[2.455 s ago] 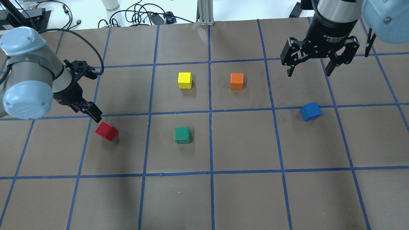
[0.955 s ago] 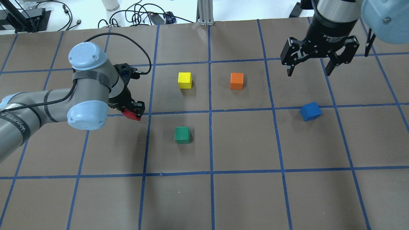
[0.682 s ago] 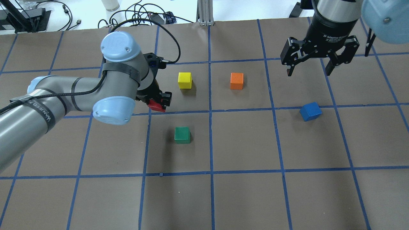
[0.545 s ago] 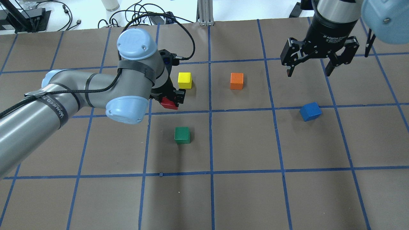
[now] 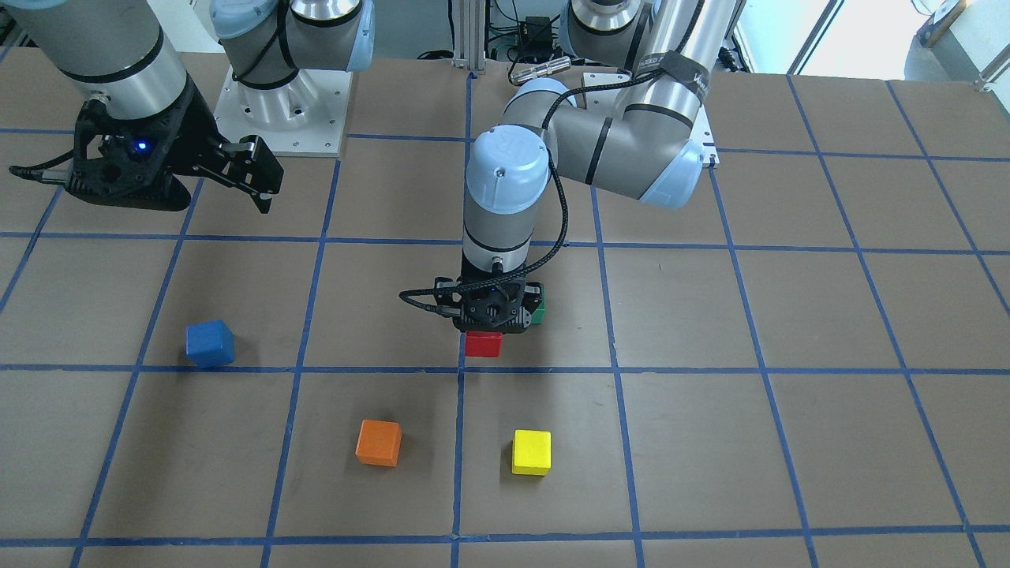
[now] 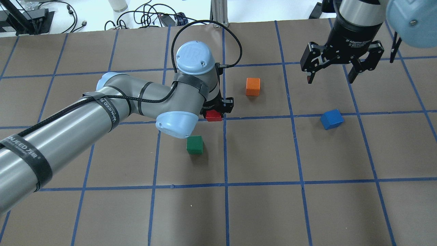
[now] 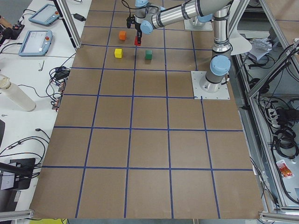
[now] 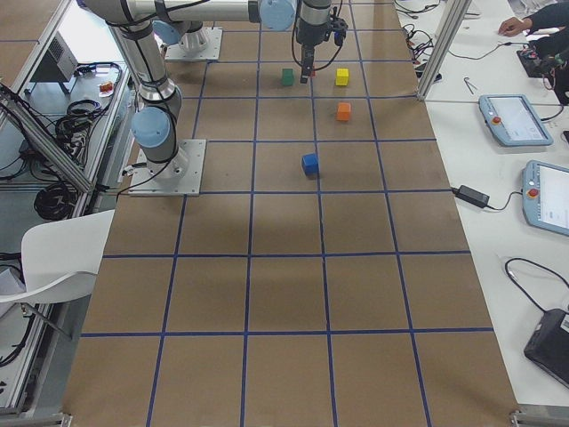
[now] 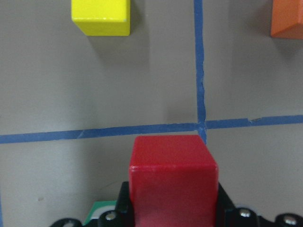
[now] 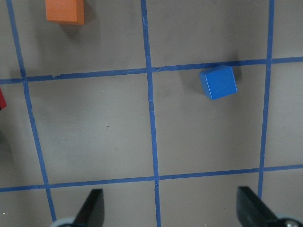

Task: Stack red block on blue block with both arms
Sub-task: 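Carry the red cube with the left gripper toward the table centre and release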

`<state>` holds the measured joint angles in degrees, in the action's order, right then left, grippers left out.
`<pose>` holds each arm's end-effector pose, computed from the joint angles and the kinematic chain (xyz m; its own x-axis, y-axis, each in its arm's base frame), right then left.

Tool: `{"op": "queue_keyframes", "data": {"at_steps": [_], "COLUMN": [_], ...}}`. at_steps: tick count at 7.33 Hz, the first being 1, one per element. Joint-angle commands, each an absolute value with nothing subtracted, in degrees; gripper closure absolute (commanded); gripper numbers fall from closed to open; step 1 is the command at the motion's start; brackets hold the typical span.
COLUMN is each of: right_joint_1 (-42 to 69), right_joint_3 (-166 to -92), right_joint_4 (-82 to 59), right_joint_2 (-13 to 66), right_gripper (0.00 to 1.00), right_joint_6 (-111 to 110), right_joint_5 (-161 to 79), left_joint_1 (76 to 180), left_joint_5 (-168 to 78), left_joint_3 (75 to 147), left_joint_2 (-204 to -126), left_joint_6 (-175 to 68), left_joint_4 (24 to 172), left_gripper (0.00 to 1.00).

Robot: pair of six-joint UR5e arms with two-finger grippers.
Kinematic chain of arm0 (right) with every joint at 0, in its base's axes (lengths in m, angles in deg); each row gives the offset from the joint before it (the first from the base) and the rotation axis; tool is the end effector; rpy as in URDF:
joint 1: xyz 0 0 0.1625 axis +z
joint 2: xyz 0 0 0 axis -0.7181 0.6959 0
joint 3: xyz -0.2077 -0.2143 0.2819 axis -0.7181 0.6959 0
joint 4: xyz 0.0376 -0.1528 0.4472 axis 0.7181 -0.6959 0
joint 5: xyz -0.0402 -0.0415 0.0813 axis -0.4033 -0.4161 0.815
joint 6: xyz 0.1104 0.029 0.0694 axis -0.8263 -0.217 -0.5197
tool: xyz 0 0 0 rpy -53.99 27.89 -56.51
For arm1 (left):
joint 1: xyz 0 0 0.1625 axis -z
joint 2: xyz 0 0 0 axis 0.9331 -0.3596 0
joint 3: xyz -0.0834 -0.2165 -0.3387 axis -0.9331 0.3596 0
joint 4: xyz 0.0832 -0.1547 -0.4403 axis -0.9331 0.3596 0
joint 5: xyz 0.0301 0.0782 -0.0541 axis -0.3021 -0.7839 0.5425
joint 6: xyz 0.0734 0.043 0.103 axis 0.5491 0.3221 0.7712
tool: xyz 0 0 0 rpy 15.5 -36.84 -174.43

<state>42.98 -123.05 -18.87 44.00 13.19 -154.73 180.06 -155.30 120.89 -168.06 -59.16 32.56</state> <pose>0.1201 -0.5625 0.4329 -0.9978 0.0621 0.0215 0.0639 0.9933 0.0967 -0.3610 -0.5558 0.1676 -0.9983 0.0172 0.0559 0.0125 0.9964 -0.0840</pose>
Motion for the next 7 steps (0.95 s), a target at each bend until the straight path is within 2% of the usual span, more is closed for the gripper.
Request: {"op": "queue_keyframes", "data": {"at_steps": [1, 2, 3, 4, 5, 7], "right_joint_1": [42.9, 42.8, 42.8, 42.8, 42.9, 42.8], "right_joint_3": [-123.1, -123.1, -123.1, -123.1, -123.2, -123.2], "right_joint_4": [-18.9, -18.9, -18.9, -18.9, -18.9, -19.3], "right_joint_2": [44.0, 44.0, 44.0, 44.0, 44.0, 43.7], "right_gripper": [0.0, 0.0, 0.0, 0.0, 0.0, 0.0], "right_joint_6": [13.2, 13.2, 13.2, 13.2, 13.2, 13.3], "right_joint_5": [-154.8, -154.8, -154.8, -154.8, -154.9, -154.9], "left_joint_1": [181.1, 181.2, 181.3, 181.3, 181.4, 180.8], "left_joint_5": [-155.1, -155.1, -155.1, -155.1, -155.3, -155.1], "left_joint_3": [120.5, 120.4, 120.4, 120.5, 120.6, 120.2], "left_joint_2": [-171.3, -172.1, -172.6, -172.7, -172.8, -170.6], "left_joint_6": [-60.1, -60.1, -60.1, -60.2, -59.8, -58.9], "left_joint_4": [29.2, 28.0, 26.5, 24.9, 24.6, 24.6], "left_gripper": [0.96, 0.9, 0.71, 0.17, 0.04, 0.0]}}
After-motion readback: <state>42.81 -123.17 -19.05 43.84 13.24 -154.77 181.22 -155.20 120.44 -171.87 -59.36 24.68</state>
